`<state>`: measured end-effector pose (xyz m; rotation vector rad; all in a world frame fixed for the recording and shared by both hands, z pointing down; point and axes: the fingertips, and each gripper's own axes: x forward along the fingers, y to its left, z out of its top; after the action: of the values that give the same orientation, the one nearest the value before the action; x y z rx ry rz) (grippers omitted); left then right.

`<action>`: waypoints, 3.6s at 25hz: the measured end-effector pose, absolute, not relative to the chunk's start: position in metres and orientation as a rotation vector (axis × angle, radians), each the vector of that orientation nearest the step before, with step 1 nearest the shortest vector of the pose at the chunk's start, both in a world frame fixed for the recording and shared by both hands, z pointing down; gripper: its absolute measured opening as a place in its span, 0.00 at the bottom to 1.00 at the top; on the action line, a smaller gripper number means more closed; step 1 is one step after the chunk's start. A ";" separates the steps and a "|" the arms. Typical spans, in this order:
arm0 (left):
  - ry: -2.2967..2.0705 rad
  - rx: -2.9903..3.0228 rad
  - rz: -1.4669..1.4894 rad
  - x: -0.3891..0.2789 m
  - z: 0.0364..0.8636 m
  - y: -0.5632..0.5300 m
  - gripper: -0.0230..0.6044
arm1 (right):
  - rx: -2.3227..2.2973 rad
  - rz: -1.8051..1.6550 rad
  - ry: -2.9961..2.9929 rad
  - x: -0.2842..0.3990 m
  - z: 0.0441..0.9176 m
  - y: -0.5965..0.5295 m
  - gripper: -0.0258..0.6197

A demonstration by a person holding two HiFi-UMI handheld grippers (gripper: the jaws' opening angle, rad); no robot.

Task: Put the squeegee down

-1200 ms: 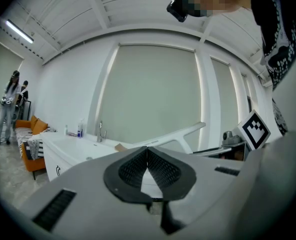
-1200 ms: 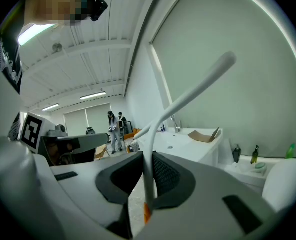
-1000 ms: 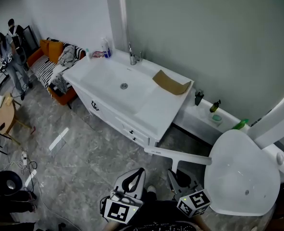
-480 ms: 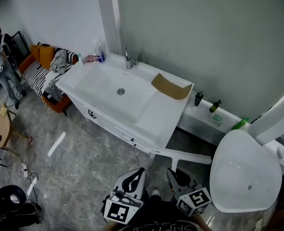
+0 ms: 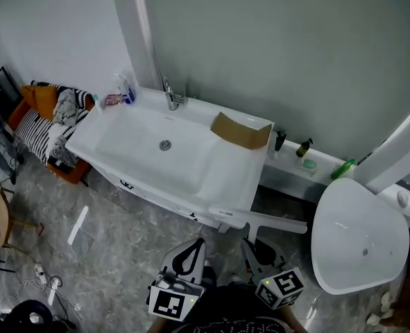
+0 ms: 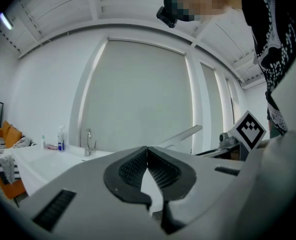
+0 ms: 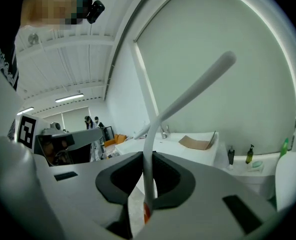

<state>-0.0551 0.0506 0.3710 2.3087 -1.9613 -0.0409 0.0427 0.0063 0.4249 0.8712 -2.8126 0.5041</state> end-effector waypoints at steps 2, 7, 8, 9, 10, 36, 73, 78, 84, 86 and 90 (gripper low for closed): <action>-1.943 2.315 -0.050 -0.063 0.373 0.046 0.05 | 0.915 0.504 -2.810 0.038 0.424 0.000 0.13; -1.907 2.319 -0.061 -0.077 0.376 0.042 0.05 | 0.998 0.510 -2.800 0.033 0.426 -0.007 0.13; -1.898 2.322 -0.064 -0.079 0.376 0.041 0.05 | 1.009 0.517 -2.796 0.031 0.427 -0.008 0.13; -1.891 2.325 -0.072 -0.082 0.376 0.040 0.05 | 1.014 0.523 -2.791 0.029 0.429 -0.009 0.13; -1.888 2.327 -0.082 -0.084 0.376 0.038 0.05 | 1.014 0.528 -2.786 0.027 0.432 -0.010 0.13; -1.793 2.352 -0.065 -0.075 0.385 -0.116 0.05 | 1.013 0.722 -2.762 0.019 0.459 -0.154 0.13; -1.569 2.480 -0.027 -0.156 0.388 -0.200 0.05 | 1.263 0.893 -2.650 -0.058 0.470 -0.223 0.13; -1.518 2.534 0.018 -0.168 0.391 -0.203 0.05 | 1.280 1.051 -2.613 -0.072 0.498 -0.237 0.13; -1.495 2.557 0.042 -0.177 0.395 -0.210 0.05 | 1.286 1.218 -2.516 -0.079 0.546 -0.272 0.13; -1.491 2.561 0.028 -0.178 0.394 -0.214 0.05 | 1.293 1.279 -2.471 -0.078 0.564 -0.283 0.13; -1.481 2.564 0.005 -0.176 0.394 -0.221 0.05 | 1.310 1.487 -2.373 -0.070 0.596 -0.296 0.13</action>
<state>-0.1764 -0.2208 0.3943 2.5639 -1.4810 0.0046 -0.0696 -0.2958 0.5960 1.3102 -2.3733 1.4869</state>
